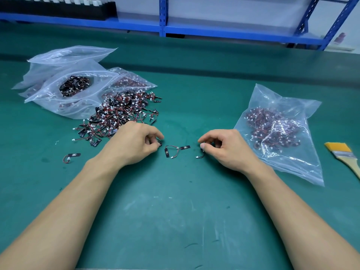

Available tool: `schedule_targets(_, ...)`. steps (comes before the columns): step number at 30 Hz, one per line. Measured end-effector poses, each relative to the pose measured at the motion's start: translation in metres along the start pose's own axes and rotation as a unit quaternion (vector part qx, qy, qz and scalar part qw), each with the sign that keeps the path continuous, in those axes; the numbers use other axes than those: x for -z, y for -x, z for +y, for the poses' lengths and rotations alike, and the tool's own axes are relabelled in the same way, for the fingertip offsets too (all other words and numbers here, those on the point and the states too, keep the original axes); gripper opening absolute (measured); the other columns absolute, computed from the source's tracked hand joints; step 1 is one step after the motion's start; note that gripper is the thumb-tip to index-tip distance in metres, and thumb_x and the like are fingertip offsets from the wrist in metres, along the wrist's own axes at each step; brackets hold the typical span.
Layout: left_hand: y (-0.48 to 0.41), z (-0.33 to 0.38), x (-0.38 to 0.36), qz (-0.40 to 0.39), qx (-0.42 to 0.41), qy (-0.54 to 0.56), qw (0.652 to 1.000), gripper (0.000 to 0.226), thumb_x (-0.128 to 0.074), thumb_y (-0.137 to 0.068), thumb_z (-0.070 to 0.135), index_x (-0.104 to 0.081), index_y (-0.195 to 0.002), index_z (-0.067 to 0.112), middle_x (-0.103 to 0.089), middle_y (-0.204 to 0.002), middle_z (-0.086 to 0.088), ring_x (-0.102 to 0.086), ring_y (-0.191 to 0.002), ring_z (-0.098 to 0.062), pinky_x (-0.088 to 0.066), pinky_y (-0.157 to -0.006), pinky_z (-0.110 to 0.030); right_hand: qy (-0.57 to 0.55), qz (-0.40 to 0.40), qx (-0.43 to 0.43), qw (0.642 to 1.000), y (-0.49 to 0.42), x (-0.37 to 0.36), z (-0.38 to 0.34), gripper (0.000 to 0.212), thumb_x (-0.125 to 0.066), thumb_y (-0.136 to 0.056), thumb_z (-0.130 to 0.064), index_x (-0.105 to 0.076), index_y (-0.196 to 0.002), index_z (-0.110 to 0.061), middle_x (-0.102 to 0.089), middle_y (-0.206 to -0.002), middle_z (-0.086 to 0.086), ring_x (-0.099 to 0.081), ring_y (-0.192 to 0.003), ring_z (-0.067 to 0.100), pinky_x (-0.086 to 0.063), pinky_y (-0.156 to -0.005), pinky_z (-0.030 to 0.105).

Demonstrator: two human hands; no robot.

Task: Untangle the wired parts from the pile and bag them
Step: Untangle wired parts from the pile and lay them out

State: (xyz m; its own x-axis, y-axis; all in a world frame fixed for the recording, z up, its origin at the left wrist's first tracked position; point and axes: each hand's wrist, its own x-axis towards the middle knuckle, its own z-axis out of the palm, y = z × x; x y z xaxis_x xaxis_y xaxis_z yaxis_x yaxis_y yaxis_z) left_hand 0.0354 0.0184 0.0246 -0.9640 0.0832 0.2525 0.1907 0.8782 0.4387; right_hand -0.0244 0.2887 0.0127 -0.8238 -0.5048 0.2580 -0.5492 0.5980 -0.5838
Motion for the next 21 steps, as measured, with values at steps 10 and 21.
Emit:
schedule_targets(10, -0.005, -0.006, -0.002, 0.102, 0.025, -0.015, 0.994, 0.018, -0.063, -0.092, 0.019, -0.074, -0.104, 0.026, -0.061, -0.079, 0.025, -0.051, -0.077, -0.014, -0.048, -0.081, -0.035, -0.024, 0.028, -0.019, 0.999, -0.002, 0.0, 0.003, 0.011, -0.071, -0.088, -0.015, -0.076, -0.088, -0.024, -0.064, -0.068, -0.017, -0.051, -0.059, 0.003, -0.038, -0.06, 0.01)
schedule_targets(21, -0.015, -0.009, -0.019, 0.068, 0.075, -0.142, 0.985, 0.043, -0.052, -0.09, 0.026, -0.058, -0.133, 0.028, -0.055, -0.136, 0.009, -0.04, -0.121, -0.023, -0.029, -0.101, -0.041, -0.023, 0.024, -0.024, 0.999, -0.002, 0.0, 0.002, 0.011, -0.071, -0.088, -0.016, -0.076, -0.086, -0.025, -0.063, -0.064, -0.021, -0.051, -0.059, 0.003, -0.037, -0.059, 0.009)
